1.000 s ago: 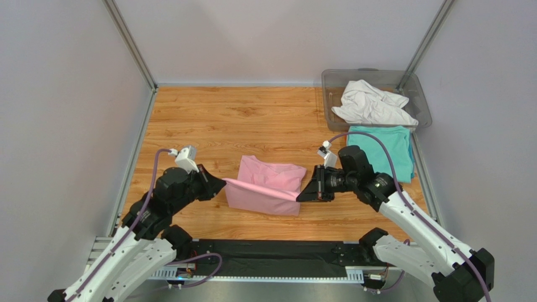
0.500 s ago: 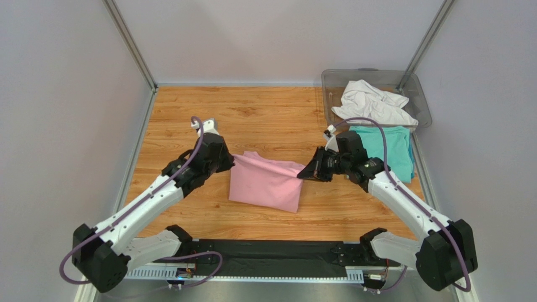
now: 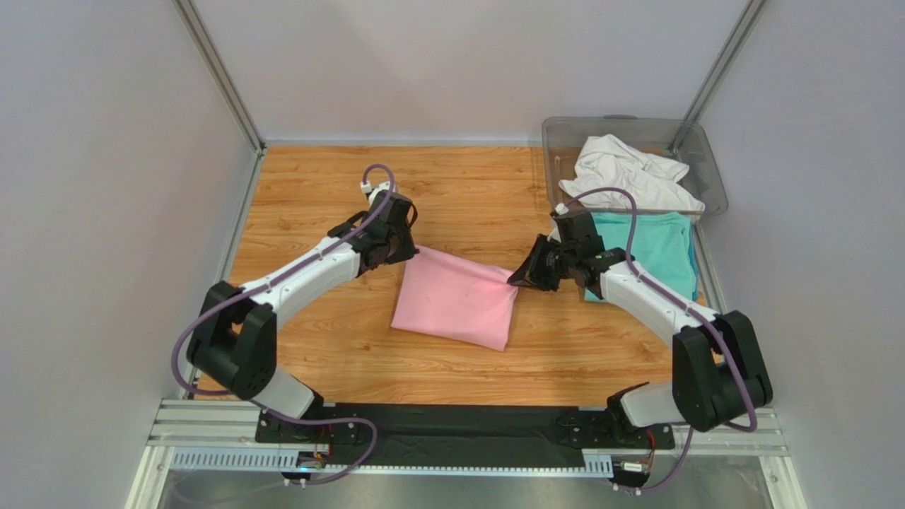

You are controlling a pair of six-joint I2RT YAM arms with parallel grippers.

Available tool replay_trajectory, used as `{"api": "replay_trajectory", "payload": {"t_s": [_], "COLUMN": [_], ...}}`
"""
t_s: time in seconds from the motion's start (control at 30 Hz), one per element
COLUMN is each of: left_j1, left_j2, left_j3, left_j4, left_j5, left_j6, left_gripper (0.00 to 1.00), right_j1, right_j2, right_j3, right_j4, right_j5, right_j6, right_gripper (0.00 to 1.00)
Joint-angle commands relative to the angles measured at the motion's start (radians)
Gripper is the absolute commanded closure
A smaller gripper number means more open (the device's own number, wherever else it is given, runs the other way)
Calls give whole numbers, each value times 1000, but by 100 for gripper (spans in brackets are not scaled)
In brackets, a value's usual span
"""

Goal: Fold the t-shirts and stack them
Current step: Fold the tshirt

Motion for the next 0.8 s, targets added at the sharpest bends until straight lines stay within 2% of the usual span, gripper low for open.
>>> {"api": "replay_trajectory", "payload": {"t_s": [0.0,0.13,0.17,0.2,0.23,0.27,0.3,0.37,0.43,0.5,0.6,0.77], "left_j1": [26,54,59,63,68,71,71,71,71,71,69,54], "left_j2": [78,210,224,240,256,263,264,258,231,189,108,-2], "left_j3": [84,154,162,171,184,190,193,205,211,205,165,98], "left_j4": [38,10,12,13,12,13,16,12,5,-8,-18,-59], "left_j5": [33,76,90,110,119,130,150,167,193,205,207,182], "left_j6": [42,46,49,54,57,60,71,78,91,94,86,107], "left_gripper": [100,100,99,92,84,58,42,14,9,8,3,0], "right_j1": [-20,-33,-34,-36,-36,-36,-36,-36,-34,-31,-22,21], "right_j2": [61,203,225,245,277,291,302,304,264,222,76,-81], "right_j3": [48,108,126,137,148,178,189,205,199,171,121,82], "right_j4": [88,110,119,125,130,127,118,107,107,105,87,-56], "right_j5": [66,59,45,32,2,-15,-32,-81,-104,-106,-84,49], "right_j6": [-42,-102,-111,-120,-131,-140,-148,-156,-153,-148,-133,-125], "right_gripper": [96,90,86,79,68,30,0,0,0,0,0,0]}}
